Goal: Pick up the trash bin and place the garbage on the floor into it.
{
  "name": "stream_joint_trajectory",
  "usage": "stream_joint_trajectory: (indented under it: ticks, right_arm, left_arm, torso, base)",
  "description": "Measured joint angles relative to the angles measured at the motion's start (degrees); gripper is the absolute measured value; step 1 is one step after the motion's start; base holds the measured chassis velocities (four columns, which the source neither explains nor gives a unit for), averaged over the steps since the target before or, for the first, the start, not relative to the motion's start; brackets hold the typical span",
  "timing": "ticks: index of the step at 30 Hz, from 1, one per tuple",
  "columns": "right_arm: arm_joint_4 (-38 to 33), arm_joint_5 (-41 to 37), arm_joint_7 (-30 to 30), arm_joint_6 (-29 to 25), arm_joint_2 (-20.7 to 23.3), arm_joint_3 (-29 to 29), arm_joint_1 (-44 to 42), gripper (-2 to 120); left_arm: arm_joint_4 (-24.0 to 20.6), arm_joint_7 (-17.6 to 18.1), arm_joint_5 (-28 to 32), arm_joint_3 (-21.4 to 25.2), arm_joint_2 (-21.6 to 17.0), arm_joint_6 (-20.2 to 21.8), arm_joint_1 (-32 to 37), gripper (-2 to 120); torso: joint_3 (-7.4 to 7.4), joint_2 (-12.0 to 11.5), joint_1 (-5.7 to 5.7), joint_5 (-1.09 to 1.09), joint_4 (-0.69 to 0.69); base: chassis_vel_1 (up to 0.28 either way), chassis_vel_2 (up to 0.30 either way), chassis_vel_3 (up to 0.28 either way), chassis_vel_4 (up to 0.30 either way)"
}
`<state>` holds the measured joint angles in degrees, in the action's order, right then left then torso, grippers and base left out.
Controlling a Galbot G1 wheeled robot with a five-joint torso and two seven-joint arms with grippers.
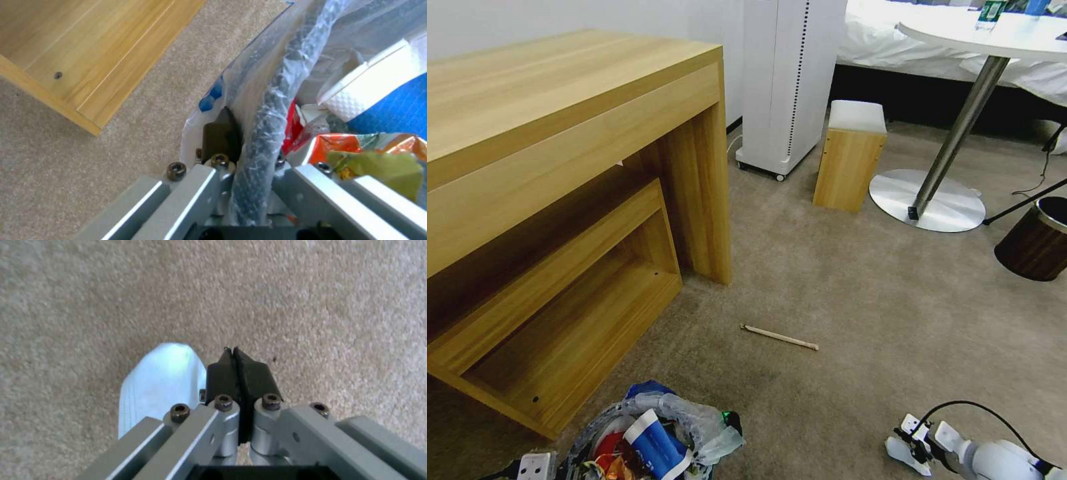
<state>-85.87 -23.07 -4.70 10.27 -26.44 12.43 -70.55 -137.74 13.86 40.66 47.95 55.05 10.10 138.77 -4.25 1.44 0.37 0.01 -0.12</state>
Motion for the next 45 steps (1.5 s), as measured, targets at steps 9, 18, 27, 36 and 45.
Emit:
stream_joint_trajectory:
  ticks: [9,18,27,36,45]
  right_arm:
    - [-3.11,-1.19,4.9,5.18,0.83,-0.76,-1.0,23]
    - [-4.18,-4.11,7.46,7.59,2.21,-0.99,-1.58,57]
    - [-3.19,-4.7,7.49,7.78,0.34,-0.39,-2.4,91]
    - [-2.81,-5.02,7.5,7.07,-0.69,-0.27,-3.17,89]
    - [-3.1,-6.31,8.02,5.38,-0.85,-0.02,-2.51,60]
  left_arm:
    - [0.34,-0.11,-0.33,-0.25,-0.4,0.14,-0.04,0]
    - [0.67,0.23,0.3,-0.07,-1.08,0.17,-0.21,0]
    - [1.13,0.47,0.06,-0.23,-1.11,0.17,-0.15,0]
    - [1.3,0.52,-0.59,-0.33,-1.0,0.17,0.19,0]
    - [1.25,0.83,-0.96,-0.55,-1.19,0.17,0.06,0]
  torso:
    - [0.0,0.0,0.0,0.0,0.0]
    - [0.0,0.0,0.0,-0.01,0.0]
    - [0.0,0.0,0.0,0.0,0.0]
    - [0.0,0.0,0.0,0.0,0.0]
    - [0.0,0.0,0.0,-0.01,0.0]
  base:
    - [0.0,0.0,0.0,0.0]
    - [0.0,0.0,0.0,0.0]
    - [0.0,0.0,0.0,0.0]
    - [0.0,0.0,0.0,0.0]
    - [0.0,0.0,0.0,0.0]
